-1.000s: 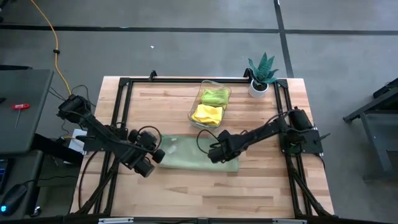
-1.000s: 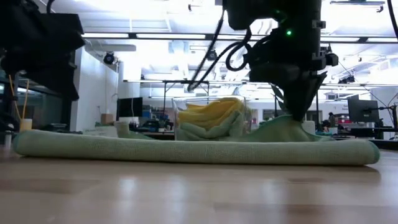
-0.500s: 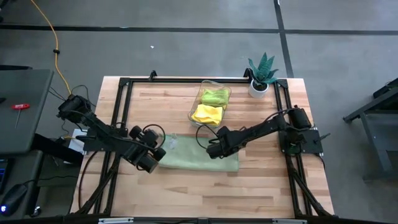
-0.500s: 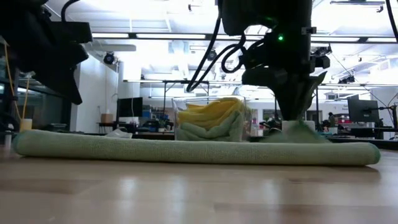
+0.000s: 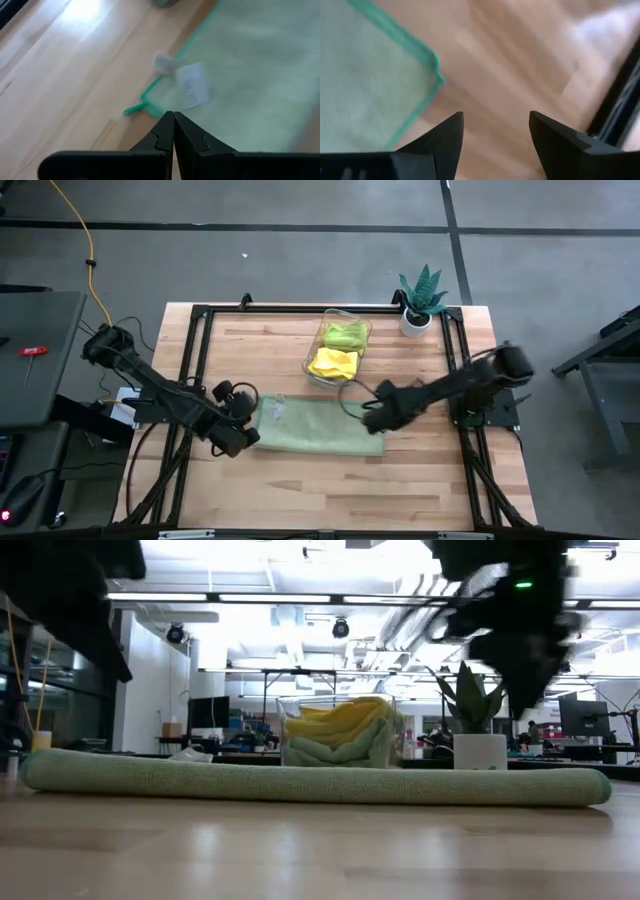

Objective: Fold microfiber towels
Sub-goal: Fold the blue towel

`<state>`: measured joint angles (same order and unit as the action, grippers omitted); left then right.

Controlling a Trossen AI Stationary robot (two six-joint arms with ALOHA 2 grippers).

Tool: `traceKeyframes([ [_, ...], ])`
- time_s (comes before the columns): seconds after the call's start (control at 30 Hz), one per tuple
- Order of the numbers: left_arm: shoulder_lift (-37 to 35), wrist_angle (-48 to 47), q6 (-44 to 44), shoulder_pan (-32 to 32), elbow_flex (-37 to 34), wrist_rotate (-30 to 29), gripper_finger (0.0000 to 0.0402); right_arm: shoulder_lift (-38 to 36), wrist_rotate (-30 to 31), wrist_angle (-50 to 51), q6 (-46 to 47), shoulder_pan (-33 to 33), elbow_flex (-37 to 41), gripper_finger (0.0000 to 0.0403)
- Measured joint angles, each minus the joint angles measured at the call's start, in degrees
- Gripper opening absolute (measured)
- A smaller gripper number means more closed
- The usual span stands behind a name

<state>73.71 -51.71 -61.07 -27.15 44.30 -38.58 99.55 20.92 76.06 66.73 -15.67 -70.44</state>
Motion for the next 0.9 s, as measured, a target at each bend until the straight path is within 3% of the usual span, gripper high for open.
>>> traceKeyframes([
  [0.23,-6.77,12.85,4.94,-3.63,-4.37,-2.22,0.0000,-19.45,-3.83,-19.20,15.66,-6.96,19.56,0.0220],
  [0.43,-10.49,37.53,5.74,-2.87,-16.03,6.46,0.0000,-29.64,-0.78,-39.39,20.44,-9.63,30.58,0.0220],
  [0.57,-10.08,48.47,5.73,-1.29,-20.13,11.68,0.0000,-31.07,-0.76,-50.31,20.33,-9.63,34.86,0.0220],
  [0.7,-8.73,48.10,2.98,-0.07,-21.19,10.69,0.0000,-30.74,-0.76,-57.85,20.29,-9.63,37.26,0.0220],
  [0.9,-5.23,48.63,1.70,0.63,-21.12,12.96,0.0000,-28.61,-0.76,-60.89,21.04,-9.61,37.68,0.0220],
])
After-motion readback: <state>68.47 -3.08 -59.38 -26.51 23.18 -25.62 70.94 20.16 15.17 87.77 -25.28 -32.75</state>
